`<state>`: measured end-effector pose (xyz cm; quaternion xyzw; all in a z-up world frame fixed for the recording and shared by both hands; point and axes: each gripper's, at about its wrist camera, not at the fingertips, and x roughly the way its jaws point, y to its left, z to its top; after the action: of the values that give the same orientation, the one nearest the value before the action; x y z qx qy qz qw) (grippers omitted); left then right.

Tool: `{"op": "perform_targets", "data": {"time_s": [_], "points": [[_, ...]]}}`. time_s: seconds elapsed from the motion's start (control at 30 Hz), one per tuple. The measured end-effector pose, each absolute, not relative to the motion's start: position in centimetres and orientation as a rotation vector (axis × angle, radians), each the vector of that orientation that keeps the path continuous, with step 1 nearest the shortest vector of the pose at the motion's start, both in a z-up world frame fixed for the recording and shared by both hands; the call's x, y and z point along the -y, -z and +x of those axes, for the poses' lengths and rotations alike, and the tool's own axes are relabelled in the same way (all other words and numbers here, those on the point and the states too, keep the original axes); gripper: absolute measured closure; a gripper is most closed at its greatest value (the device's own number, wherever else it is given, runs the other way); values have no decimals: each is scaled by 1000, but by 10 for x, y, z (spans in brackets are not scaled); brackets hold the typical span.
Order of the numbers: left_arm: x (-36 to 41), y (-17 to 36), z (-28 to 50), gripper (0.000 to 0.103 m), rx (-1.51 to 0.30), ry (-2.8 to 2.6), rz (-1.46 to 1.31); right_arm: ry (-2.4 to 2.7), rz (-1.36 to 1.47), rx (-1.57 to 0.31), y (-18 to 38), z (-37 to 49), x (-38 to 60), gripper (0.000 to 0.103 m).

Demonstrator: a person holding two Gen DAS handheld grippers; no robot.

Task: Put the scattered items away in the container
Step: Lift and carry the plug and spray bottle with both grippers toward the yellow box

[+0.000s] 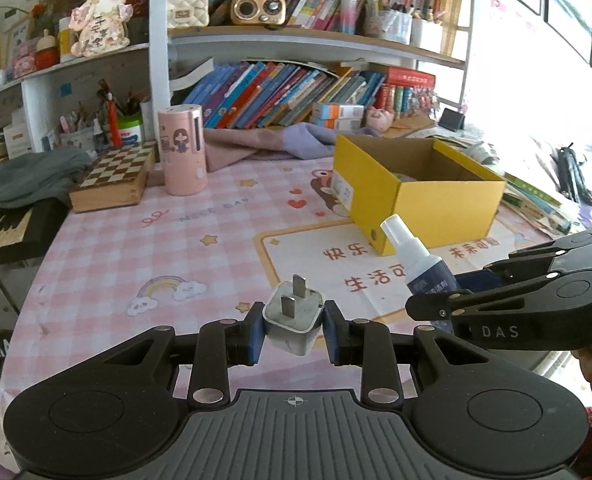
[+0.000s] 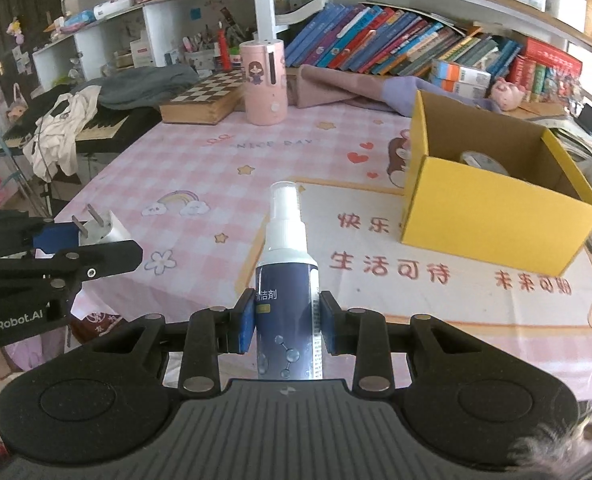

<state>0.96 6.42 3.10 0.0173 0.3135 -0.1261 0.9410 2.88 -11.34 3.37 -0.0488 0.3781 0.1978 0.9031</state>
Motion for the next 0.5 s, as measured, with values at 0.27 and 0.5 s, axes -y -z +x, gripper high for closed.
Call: {"op": "perform_targets", "data": {"time_s": [0.27, 0.5], "points": [[-48, -29, 5, 75, -650, 322, 51, -359, -90, -795, -31, 10, 128, 72], [-24, -26, 5, 74, -659, 395, 78, -291, -57, -811, -28, -3, 153, 73]]}}
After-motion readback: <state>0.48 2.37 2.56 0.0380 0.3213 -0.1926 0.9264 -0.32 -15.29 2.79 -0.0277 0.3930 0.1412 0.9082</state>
